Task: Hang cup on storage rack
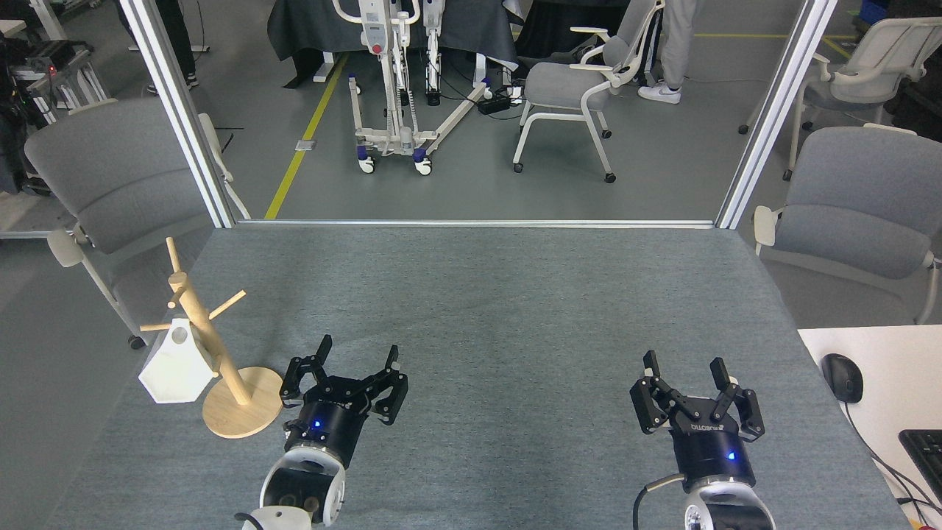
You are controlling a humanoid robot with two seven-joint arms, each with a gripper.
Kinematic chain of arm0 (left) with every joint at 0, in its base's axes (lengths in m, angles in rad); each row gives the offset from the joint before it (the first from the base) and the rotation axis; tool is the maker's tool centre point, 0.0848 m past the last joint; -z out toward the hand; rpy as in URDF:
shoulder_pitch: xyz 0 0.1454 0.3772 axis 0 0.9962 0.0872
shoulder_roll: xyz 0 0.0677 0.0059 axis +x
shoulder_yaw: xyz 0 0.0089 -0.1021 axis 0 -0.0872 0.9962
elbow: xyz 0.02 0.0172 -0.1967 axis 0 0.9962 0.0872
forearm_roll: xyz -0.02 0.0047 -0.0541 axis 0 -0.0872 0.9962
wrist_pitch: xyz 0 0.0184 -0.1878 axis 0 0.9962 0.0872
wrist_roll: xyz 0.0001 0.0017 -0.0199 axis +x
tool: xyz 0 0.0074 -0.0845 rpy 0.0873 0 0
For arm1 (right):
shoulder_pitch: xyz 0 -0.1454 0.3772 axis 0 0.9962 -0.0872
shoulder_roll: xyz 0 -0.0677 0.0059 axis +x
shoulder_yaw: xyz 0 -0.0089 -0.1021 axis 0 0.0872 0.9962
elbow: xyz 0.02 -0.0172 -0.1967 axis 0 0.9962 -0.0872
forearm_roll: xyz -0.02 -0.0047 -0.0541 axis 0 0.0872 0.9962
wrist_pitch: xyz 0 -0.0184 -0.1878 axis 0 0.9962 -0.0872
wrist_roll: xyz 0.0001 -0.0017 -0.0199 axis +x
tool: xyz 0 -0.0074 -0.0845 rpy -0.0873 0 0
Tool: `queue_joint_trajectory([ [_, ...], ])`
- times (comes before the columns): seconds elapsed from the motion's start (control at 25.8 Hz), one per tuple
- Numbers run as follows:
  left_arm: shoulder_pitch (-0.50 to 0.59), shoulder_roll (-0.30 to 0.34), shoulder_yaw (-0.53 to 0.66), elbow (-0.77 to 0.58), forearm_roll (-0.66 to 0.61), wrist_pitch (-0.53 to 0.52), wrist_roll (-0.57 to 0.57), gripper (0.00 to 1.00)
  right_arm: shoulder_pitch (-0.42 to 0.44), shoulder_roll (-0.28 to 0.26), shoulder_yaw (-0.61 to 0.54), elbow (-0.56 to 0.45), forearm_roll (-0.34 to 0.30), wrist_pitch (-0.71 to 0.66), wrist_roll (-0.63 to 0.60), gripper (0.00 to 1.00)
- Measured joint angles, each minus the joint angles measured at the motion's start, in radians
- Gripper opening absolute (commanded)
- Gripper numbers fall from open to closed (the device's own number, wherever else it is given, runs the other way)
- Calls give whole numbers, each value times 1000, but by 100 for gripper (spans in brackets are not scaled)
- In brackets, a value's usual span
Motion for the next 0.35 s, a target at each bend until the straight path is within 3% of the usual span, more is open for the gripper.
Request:
queue_joint_trajectory([
  [0.35,134,6,-3,-167,7,-4,1,98,-23,18,-12,11,8,4,11,99],
])
